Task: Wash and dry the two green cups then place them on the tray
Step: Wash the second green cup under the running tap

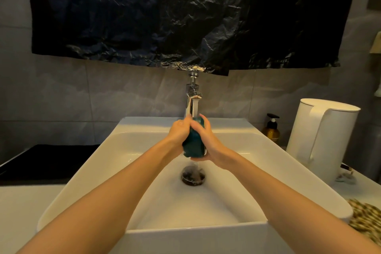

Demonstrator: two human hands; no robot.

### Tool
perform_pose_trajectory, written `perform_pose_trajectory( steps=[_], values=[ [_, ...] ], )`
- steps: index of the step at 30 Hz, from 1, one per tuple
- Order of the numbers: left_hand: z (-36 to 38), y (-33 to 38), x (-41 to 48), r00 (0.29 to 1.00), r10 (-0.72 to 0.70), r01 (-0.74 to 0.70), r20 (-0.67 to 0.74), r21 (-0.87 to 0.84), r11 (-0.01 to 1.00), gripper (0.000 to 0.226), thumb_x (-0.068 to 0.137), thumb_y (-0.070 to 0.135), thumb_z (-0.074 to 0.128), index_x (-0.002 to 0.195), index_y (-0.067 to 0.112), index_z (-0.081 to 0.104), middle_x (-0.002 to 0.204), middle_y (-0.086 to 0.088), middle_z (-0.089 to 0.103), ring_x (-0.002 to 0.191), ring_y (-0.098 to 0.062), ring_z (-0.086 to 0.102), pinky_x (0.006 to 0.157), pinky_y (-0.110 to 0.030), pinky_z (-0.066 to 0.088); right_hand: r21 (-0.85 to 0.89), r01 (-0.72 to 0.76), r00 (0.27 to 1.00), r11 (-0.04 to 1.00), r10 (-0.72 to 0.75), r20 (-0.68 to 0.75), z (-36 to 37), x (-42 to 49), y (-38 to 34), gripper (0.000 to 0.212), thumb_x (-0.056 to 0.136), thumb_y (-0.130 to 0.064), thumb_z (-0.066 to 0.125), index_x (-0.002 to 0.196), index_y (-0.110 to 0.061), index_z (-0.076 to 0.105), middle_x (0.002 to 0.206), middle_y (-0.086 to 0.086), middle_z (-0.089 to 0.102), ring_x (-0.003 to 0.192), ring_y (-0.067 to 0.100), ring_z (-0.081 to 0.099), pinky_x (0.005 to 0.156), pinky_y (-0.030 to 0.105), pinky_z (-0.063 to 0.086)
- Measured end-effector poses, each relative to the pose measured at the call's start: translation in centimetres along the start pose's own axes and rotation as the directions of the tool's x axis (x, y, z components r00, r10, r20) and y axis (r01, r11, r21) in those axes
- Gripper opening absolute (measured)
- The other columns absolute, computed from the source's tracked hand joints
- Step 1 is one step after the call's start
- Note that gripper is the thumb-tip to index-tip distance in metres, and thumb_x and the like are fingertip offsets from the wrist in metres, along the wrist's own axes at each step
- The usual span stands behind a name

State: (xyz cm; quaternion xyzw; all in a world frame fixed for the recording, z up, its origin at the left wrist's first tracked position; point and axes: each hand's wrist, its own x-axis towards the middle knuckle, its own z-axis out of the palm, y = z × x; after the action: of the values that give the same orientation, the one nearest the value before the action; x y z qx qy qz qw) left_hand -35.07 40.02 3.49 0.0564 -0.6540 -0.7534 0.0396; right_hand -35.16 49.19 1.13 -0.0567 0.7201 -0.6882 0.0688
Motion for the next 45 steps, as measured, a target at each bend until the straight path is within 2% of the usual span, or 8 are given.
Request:
perform_pose_trajectory(
  steps=[6,11,18,22,30,35,41,45],
  values=[
    [-0.1,0.1,-0.4,0.996,0.010,-0.012,0.092,0.019,1.000,0.041,0.098,0.043,0.040,0.116,0.011,0.057,0.102,-0.012,0.063,0.086,-0.022,0.061,0.069,-0.030,0.053,0.049,-0.022,0.996,0.999,0.027,-0.086,0.6,-0.3,-0.3,0.031,0.092,-0.058,0.042,0.120,-0.043,0.041,0.117,0.007,0.056,0.098,0.027,0.060,0.078,0.048,0.056],
    [1.1,-0.8,-0.5,0.985,0.073,-0.101,0.155,0.179,0.979,0.042,0.097,0.044,0.042,0.113,0.009,0.059,0.108,-0.014,0.065,0.097,-0.026,0.063,0.078,-0.032,0.054,0.281,-0.301,0.951,0.911,0.310,0.014,-0.9,-0.3,-1.1,0.065,0.081,-0.077,0.040,0.096,-0.018,0.064,0.097,0.011,0.064,0.095,0.026,0.059,0.088,0.042,0.051],
    [0.8,0.1,-0.6,0.991,0.039,-0.060,0.131,0.164,0.985,0.024,0.098,0.039,0.042,0.093,0.021,0.055,0.093,-0.006,0.061,0.084,-0.017,0.058,0.077,-0.030,0.051,0.130,-0.030,0.986,0.991,0.051,-0.162,0.0,0.9,-0.3,0.051,0.091,-0.064,0.032,0.122,-0.027,0.048,0.115,0.013,0.058,0.099,0.023,0.059,0.081,0.039,0.055],
    [0.7,0.4,-0.9,0.987,-0.072,0.064,0.141,0.061,0.996,0.031,0.096,0.048,0.039,0.102,0.021,0.052,0.091,-0.004,0.059,0.082,-0.017,0.057,0.077,-0.032,0.049,-0.007,0.115,0.971,0.993,-0.114,-0.211,0.2,1.5,0.5,0.045,0.094,-0.059,0.029,0.124,-0.028,0.042,0.117,0.010,0.054,0.106,0.022,0.056,0.093,0.041,0.052],
    [0.4,-0.3,-0.3,0.957,0.007,-0.050,0.289,0.141,0.989,0.013,0.088,0.027,0.062,0.097,0.018,0.058,0.102,-0.009,0.064,0.092,-0.022,0.063,0.074,-0.029,0.055,0.256,-0.188,0.966,0.948,0.226,-0.128,-0.8,1.4,-0.5,0.054,0.086,-0.066,0.036,0.109,-0.022,0.056,0.106,0.014,0.062,0.099,0.026,0.058,0.085,0.044,0.053],
    [0.3,-0.1,-0.2,0.970,-0.024,0.033,0.242,-0.034,0.999,0.031,0.094,0.033,0.053,0.116,0.010,0.056,0.101,-0.009,0.063,0.090,-0.020,0.061,0.068,-0.028,0.052,-0.013,0.145,0.962,0.989,-0.144,-0.234,-0.4,1.6,0.2,0.040,0.095,-0.053,0.033,0.125,-0.029,0.042,0.123,0.011,0.053,0.107,0.024,0.055,0.094,0.045,0.051],
    [-0.2,0.8,-0.1,0.977,-0.108,0.125,0.186,-0.082,0.989,0.043,0.097,0.048,0.037,0.113,0.014,0.058,0.102,-0.010,0.064,0.091,-0.022,0.060,0.075,-0.033,0.053,-0.294,0.423,0.867,0.857,-0.477,-0.144,-0.1,0.8,0.8,0.044,0.088,-0.049,0.037,0.131,-0.041,0.039,0.133,0.004,0.039,0.115,0.021,0.047,0.098,0.043,0.047],
    [0.0,0.5,0.0,0.993,-0.051,0.051,0.104,0.005,0.999,0.041,0.098,0.045,0.038,0.113,0.013,0.058,0.105,-0.011,0.063,0.095,-0.024,0.060,0.076,-0.034,0.052,-0.276,0.414,0.861,0.867,-0.471,-0.190,0.7,0.5,0.7,0.051,0.074,-0.062,0.036,0.125,-0.055,0.036,0.135,0.000,0.037,0.117,0.021,0.046,0.100,0.047,0.045]
  ],
)
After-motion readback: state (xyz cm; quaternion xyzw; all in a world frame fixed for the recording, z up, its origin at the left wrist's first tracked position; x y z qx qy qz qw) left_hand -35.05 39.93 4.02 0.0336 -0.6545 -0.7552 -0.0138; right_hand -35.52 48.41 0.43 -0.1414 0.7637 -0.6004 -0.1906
